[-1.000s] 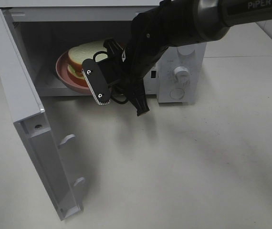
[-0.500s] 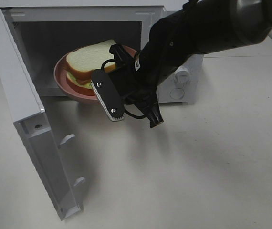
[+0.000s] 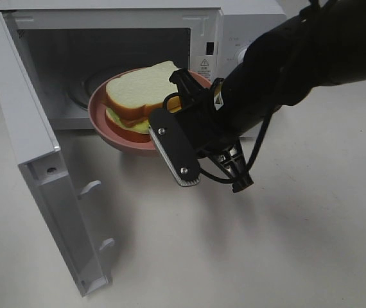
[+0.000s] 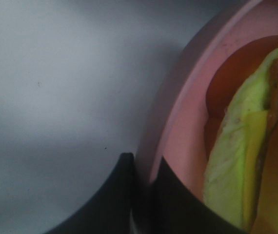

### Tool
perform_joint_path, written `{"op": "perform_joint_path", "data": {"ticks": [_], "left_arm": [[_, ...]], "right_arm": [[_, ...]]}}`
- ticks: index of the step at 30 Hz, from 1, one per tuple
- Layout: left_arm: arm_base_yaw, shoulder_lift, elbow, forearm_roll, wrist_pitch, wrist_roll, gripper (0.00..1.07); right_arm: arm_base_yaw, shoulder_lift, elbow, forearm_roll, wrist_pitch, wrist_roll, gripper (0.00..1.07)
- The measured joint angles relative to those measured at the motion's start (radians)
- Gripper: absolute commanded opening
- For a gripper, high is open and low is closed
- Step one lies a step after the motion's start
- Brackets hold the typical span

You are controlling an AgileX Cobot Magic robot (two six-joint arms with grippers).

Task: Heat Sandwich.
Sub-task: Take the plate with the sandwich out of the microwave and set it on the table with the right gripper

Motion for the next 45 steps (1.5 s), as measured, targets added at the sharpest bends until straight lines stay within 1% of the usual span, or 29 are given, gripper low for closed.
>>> {"op": "perform_joint_path", "data": {"ticks": [3, 7, 9, 12, 17, 21, 25, 26, 33, 37, 42, 45], "left_arm": [[0.000, 0.000, 0.000, 0.000, 0.000, 0.000, 0.97], [0.000, 0.000, 0.000, 0.000, 0.000, 0.000, 0.97], [0.000, 0.000, 0.000, 0.000, 0.000, 0.000, 0.97], [0.000, 0.000, 0.000, 0.000, 0.000, 0.000, 0.97], [0.000, 0.000, 0.000, 0.000, 0.000, 0.000, 0.97], [0.000, 0.000, 0.000, 0.000, 0.000, 0.000, 0.97], [0.000, 0.000, 0.000, 0.000, 0.000, 0.000, 0.97], [0.000, 0.000, 0.000, 0.000, 0.000, 0.000, 0.97], [0.000, 0.000, 0.000, 0.000, 0.000, 0.000, 0.97], [0.000, 0.000, 0.000, 0.000, 0.000, 0.000, 0.97], [0.000, 0.000, 0.000, 0.000, 0.000, 0.000, 0.97], [0.000, 0.000, 0.000, 0.000, 0.000, 0.000, 0.97]], "right_arm": [[0.000, -0.026, 0.024, 0.000, 0.001, 0.003, 0.00], [0.000, -0.107, 0.107, 0.000, 0.019, 0.015, 0.00], [0.000, -0.122, 0.120, 0.000, 0.023, 0.020, 0.00], [0.000, -0.180, 0.181, 0.000, 0.042, 0.043, 0.00], [0.000, -0.227, 0.221, 0.000, 0.053, 0.051, 0.00], [0.000, -0.327, 0.296, 0.000, 0.055, 0.054, 0.00], [0.000, -0.376, 0.330, 0.000, 0.058, 0.054, 0.00], [0.000, -0.412, 0.351, 0.000, 0.061, 0.054, 0.00], [0.000, -0.505, 0.405, -0.002, 0.114, 0.064, 0.00], [0.000, -0.562, 0.432, -0.020, 0.138, 0.114, 0.00], [0.000, -0.615, 0.449, -0.075, 0.190, 0.222, 0.00], [0.000, -0.638, 0.450, -0.147, 0.249, 0.336, 0.00]]}}
